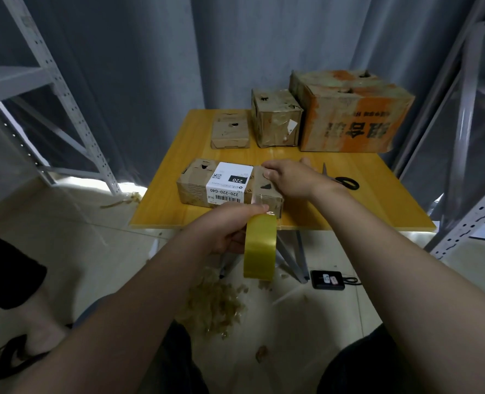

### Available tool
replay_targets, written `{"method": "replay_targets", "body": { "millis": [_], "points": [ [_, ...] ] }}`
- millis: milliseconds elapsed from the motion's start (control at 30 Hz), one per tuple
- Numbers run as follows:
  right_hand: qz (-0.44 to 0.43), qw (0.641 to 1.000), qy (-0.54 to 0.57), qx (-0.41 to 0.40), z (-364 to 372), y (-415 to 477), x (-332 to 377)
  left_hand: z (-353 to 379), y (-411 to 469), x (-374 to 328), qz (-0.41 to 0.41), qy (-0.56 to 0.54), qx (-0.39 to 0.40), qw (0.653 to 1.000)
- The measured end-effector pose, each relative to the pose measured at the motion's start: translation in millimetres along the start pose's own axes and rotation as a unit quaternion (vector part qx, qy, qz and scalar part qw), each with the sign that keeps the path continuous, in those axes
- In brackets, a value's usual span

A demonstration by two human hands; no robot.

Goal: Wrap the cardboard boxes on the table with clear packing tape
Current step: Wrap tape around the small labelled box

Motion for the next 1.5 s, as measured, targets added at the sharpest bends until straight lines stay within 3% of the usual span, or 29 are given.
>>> {"method": "replay_targets", "body": {
  "millis": [100, 233, 500, 600, 800, 900, 967, 1000, 1167, 1367, 1500],
  "points": [
    [-0.02, 0.997, -0.066, -0.038, -2, -13, 22, 4, -8, 1, -0.001, 0.004, 0.006, 1.0],
    [-0.008, 0.998, -0.041, 0.043, 15, -17, 31, 7, -15, 5, -0.002, -0.007, 0.002, 1.0],
    [0.009, 0.996, -0.062, 0.066, 18, -18, 28, 12, -10, 9, 0.007, 0.009, -0.009, 1.0],
    [0.015, 0.996, -0.053, 0.065, 21, -15, 27, 10, -10, 19, -0.005, 0.046, -0.004, 0.999],
    [0.01, 0.999, 0.014, 0.052, 20, -19, 27, 15, -14, 27, 0.016, 0.011, -0.009, 1.0],
    [0.054, 0.989, 0.122, -0.072, 5, -25, 11, 14, -14, 23, 0.032, 0.007, -0.017, 0.999],
    [0.13, 0.967, 0.065, -0.211, -11, -31, -11, 14, -14, 24, 0.039, 0.017, -0.017, 0.999],
    [0.17, 0.958, 0.02, -0.232, -16, -31, -24, 14, -14, 24, 0.044, 0.025, -0.017, 0.999],
    [0.303, 0.944, -0.051, -0.123, -21, -29, -75, 11, -10, 27, 0.055, 0.052, -0.015, 0.997],
    [0.335, 0.94, -0.008, -0.066, -19, -34, -82, 7, -2, 32, 0.049, 0.044, -0.03, 0.997],
    [0.301, 0.95, -0.002, -0.085, -27, -46, -84, 5, -3, 32, 0.04, 0.049, -0.028, 0.998]
  ]
}}
Point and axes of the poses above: each hand's wrist, its own y-axis towards the middle knuckle, its own z-axis out of the palm, x = y × z, the point moved 3 cm from there along y, towards the middle knuckle, and after that the axes turned 9 degrees about z, right-handed, at the moved point
